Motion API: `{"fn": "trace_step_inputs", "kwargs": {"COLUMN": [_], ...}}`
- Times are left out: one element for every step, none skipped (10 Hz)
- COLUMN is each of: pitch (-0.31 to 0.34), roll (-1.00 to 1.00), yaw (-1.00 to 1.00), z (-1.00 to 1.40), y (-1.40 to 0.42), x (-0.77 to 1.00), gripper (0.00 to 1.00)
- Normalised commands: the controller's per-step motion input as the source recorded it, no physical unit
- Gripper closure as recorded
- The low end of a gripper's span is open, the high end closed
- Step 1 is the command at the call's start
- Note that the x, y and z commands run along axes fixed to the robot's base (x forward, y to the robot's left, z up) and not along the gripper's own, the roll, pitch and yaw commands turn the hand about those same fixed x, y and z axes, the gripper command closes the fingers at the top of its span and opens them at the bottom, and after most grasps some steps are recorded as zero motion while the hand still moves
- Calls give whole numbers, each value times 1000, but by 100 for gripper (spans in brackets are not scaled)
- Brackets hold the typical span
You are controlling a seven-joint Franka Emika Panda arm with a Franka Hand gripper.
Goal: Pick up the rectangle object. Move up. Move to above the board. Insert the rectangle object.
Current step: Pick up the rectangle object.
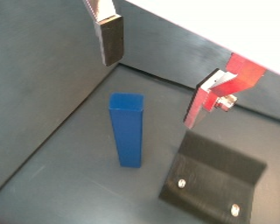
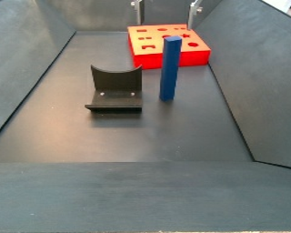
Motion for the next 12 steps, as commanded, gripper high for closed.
{"fn": "trace_step_inputs", "kwargs": {"pitch": [0, 0, -4, -7, -10, -13, -14, -17, 0, 0, -10, -53], "roll": [0, 0, 0, 0, 0, 0, 0, -6, -51, 4, 140, 36], "yaw": [-974, -1000, -1000, -1000, -1000, -1000, -1000, -1000, -671, 0, 0, 0], "z": [0, 0, 0, 0, 0, 0, 0, -26, 0, 0, -469, -700], "y": [-169, -74, 0, 0, 0, 0, 0, 0, -23, 0, 0, 0], "x": [6, 0, 0, 0, 0, 0, 0, 0, 251, 0, -183, -217], "gripper": [0, 0, 0, 0, 0, 0, 0, 0, 0, 0, 0, 0]}}
